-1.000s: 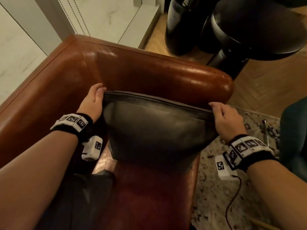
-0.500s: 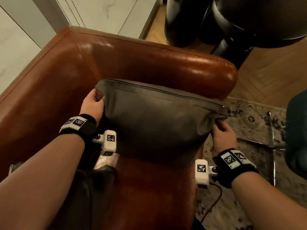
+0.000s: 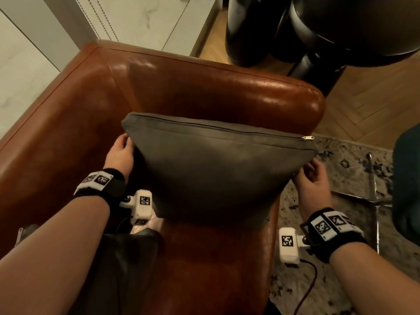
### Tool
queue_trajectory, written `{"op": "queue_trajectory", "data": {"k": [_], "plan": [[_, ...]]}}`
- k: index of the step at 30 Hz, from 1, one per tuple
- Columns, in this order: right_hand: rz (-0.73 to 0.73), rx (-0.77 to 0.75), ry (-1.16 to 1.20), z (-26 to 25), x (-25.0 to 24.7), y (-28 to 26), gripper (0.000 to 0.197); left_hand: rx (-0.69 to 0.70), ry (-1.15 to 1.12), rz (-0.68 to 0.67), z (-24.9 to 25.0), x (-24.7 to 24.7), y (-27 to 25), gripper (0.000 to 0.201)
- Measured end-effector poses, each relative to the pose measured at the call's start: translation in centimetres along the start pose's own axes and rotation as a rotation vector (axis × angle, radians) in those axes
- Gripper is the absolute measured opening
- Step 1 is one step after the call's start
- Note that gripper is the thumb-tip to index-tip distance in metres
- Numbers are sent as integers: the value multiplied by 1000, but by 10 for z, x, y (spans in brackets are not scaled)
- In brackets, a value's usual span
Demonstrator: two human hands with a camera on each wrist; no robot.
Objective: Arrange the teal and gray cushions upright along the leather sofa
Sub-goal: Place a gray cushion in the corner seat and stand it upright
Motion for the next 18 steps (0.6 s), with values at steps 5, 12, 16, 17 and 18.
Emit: {"op": "queue_trajectory", "data": {"k": [5, 12, 16, 17, 18], "plan": [[100, 128, 59, 10, 24, -9, 36, -26, -96, -66, -10, 15, -7, 20], [193, -11, 57, 4, 0, -1, 24, 57, -113, 88, 8, 1, 10, 13], [75, -26, -32, 17, 5, -3, 23, 84, -9, 29, 5, 10, 5, 13], [21, 0, -61, 21, 7, -6, 21, 37, 6, -10, -6, 11, 3, 19], [-26, 35, -73, 24, 9, -9, 25, -26, -27, -49, -18, 12, -1, 31]]}}
Point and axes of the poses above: each hand's wrist, its own y-axis towards the middle knuckle, its own x-axis out of the palm, z = x × y, the point moved 7 cm from there along y, towards the middle knuckle, and after that the axes turned 4 degrees about -x, right-handed, at the moved point
